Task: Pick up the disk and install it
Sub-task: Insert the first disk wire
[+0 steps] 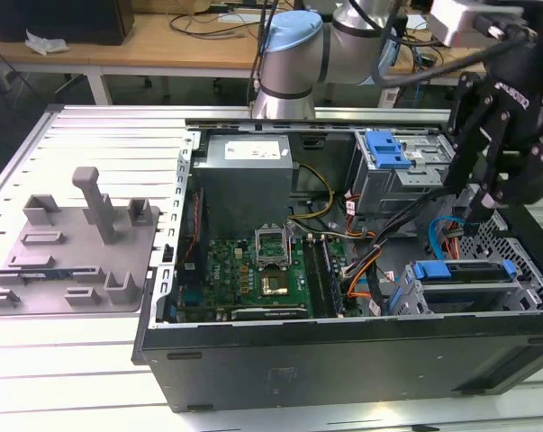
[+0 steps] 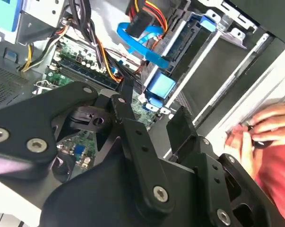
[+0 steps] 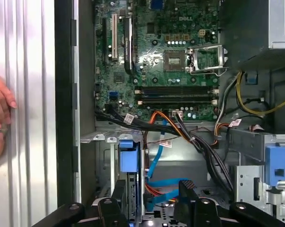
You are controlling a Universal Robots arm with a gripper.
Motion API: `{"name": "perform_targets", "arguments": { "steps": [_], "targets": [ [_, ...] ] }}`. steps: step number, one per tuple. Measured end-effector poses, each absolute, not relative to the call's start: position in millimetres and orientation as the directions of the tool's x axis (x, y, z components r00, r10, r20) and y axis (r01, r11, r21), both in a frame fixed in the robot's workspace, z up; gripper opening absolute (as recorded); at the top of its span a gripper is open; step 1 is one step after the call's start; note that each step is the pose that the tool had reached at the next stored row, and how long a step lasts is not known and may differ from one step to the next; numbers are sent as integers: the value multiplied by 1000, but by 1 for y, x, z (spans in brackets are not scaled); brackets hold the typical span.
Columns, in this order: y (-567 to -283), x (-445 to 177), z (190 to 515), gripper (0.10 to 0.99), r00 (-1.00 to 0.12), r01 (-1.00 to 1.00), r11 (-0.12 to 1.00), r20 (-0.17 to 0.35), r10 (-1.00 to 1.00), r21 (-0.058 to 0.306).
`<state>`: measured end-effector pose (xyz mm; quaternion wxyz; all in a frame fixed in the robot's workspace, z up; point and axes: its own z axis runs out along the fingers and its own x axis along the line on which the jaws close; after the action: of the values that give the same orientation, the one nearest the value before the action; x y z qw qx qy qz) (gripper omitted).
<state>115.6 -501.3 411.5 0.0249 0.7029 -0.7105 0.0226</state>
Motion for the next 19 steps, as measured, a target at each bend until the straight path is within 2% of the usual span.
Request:
{"name": "perform_targets", "arguments": {
  "steps": [1, 7, 11, 15, 19],
  "targets": [
    [-495, 117, 411, 565, -10, -1000, 11, 116, -993, 5],
    [-475, 133, 410, 549, -9, -1000, 12, 277, -961, 10],
    [-465, 149, 410, 290, -7, -1000, 13, 314, -949, 18],
    [-454, 157, 409, 290, -5, -1000, 14, 358, -934, 20],
    [-424, 159, 406, 290, -5, -1000, 15, 415, -910, 20]
  ]
}}
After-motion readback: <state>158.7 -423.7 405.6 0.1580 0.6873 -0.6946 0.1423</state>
